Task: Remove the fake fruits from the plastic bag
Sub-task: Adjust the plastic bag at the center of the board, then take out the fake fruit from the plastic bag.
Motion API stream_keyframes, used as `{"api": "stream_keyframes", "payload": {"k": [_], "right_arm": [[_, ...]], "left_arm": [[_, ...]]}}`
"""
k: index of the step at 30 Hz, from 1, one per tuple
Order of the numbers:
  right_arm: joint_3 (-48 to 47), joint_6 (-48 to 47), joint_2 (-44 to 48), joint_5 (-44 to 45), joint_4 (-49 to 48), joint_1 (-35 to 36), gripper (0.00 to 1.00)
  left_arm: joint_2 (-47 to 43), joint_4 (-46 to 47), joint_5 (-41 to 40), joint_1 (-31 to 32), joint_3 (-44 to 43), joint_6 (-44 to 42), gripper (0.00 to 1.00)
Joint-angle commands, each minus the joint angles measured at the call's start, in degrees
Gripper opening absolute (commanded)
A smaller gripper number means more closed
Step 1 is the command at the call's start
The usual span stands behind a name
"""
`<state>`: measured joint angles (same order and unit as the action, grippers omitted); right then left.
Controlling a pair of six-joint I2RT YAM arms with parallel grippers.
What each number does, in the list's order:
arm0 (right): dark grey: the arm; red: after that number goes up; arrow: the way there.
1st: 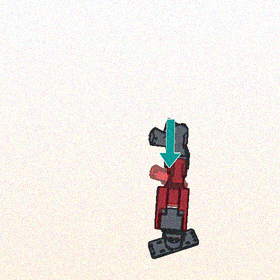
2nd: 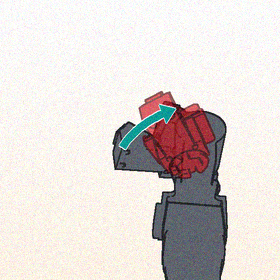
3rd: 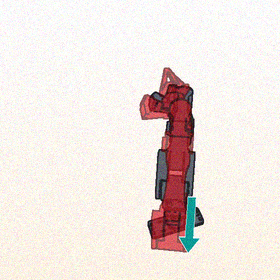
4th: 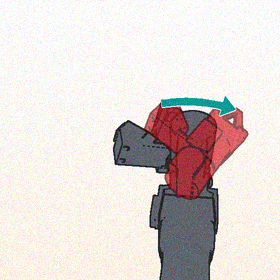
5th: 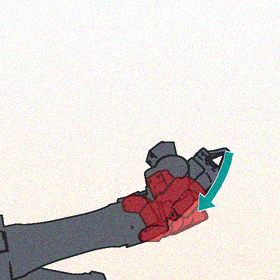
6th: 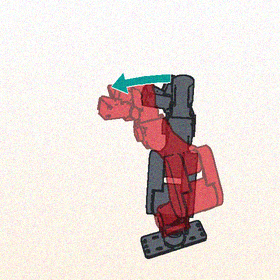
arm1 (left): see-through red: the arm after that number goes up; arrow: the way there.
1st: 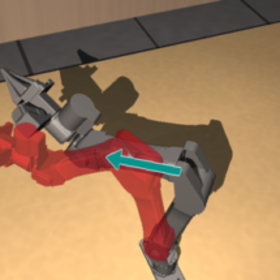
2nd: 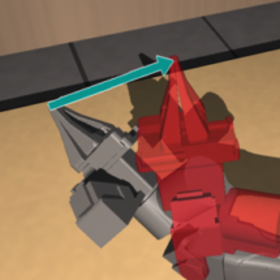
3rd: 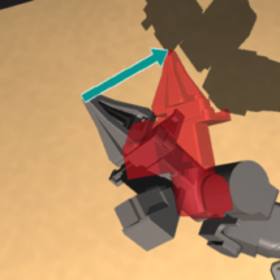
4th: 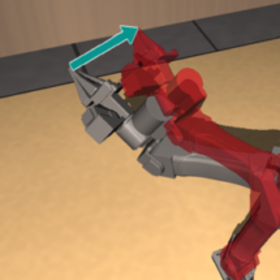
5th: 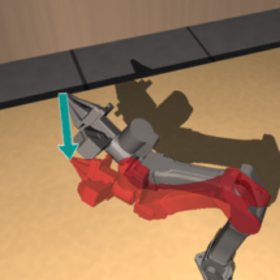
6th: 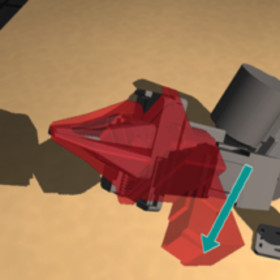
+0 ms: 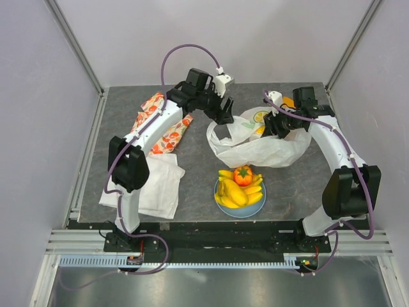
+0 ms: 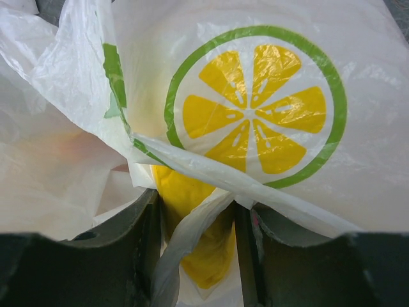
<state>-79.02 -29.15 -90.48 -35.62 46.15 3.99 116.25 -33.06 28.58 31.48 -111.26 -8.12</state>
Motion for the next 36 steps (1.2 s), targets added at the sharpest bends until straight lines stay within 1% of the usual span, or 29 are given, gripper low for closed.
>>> {"api": "stream_keyframes", "payload": {"k": [1,3,4,5,6,7,8,9,11,12,16,19,22,26,28,29,31,32,33,35,36], "right_arm": [[-2.5,-0.2,-0.1,-2.3,-0.1,0.2,0.00],[-2.6,0.0,-0.1,-2.3,0.0,0.2,0.00],[-2.7,0.0,-0.1,-2.2,0.0,0.3,0.00],[-2.8,0.1,-0.3,-2.1,-0.1,0.3,0.00],[-2.9,0.2,-0.3,-1.9,-0.1,0.3,0.00],[-3.0,0.2,-0.4,-1.3,-0.1,0.3,0.00],[-3.0,0.1,-0.1,-1.1,0.0,0.3,0.00],[-2.7,-0.2,0.1,-1.1,0.0,0.3,0.00],[-1.6,-2.1,1.9,-0.9,-0.2,0.3,0.00],[-0.8,-2.2,2.8,-0.5,-0.9,0.3,0.00],[5.1,-2.6,10.6,-1.2,-7.6,0.3,0.00],[8.1,-2.3,13.6,-4.0,-10.4,0.3,0.00],[7.9,0.2,14.5,-5.3,-12.6,0.4,0.00],[7.8,7.7,13.8,-5.3,-18.0,0.3,0.00],[8.2,11.6,12.9,-5.5,-20.9,0.3,0.00],[8.1,15.2,12.4,-5.6,-23.5,0.3,0.00],[7.2,18.4,11.6,-6.7,-25.8,0.3,0.00],[7.0,19.3,11.3,-6.8,-27.3,0.3,0.00],[6.6,20.4,10.7,-6.3,-27.7,0.4,0.00],[6.6,20.5,10.0,-5.9,-27.7,0.4,0.00],[6.8,20.2,9.4,-5.9,-27.7,0.4,0.00]], "left_arm": [[-2.1,-1.0,7.0,2.3,-0.3,-1.9,0.87],[-1.3,-1.4,7.2,2.8,-1.1,-2.3,0.86],[-0.5,-1.7,7.9,2.9,-1.3,-2.7,0.83],[-0.1,-2.1,9.1,3.0,-1.8,-3.0,0.75],[0.2,-2.8,10.8,2.9,-2.5,-3.3,0.41],[0.6,-2.8,10.2,3.0,-2.6,-3.3,0.06],[0.6,-2.5,7.7,3.0,-2.6,-2.7,0.02],[0.6,-2.0,0.8,2.8,-2.6,-1.9,0.02],[0.2,0.3,-9.0,1.8,-2.5,-0.3,0.02],[0.0,1.2,-16.7,0.0,-2.3,1.6,0.02],[-0.5,2.7,-23.4,-3.8,-2.6,1.7,0.02],[-0.6,2.7,-25.4,-4.6,-1.9,2.1,0.02],[-1.2,2.6,-22.5,-3.7,-0.4,2.1,0.02],[-2.0,2.1,-16.5,-0.9,1.5,1.4,0.01],[-2.3,1.9,-16.3,0.3,1.6,0.7,0.02],[-2.4,1.8,-15.9,1.5,1.7,0.0,0.02],[-2.8,1.6,-16.4,2.3,1.0,-0.1,0.02],[-3.1,1.6,-17.7,2.6,0.6,0.0,0.22],[-3.5,1.8,-18.4,2.6,0.3,0.3,0.37],[-5.1,2.1,-21.5,2.4,-1.4,0.6,0.62],[-5.8,2.4,-22.2,2.1,-1.9,0.7,0.64]]}}
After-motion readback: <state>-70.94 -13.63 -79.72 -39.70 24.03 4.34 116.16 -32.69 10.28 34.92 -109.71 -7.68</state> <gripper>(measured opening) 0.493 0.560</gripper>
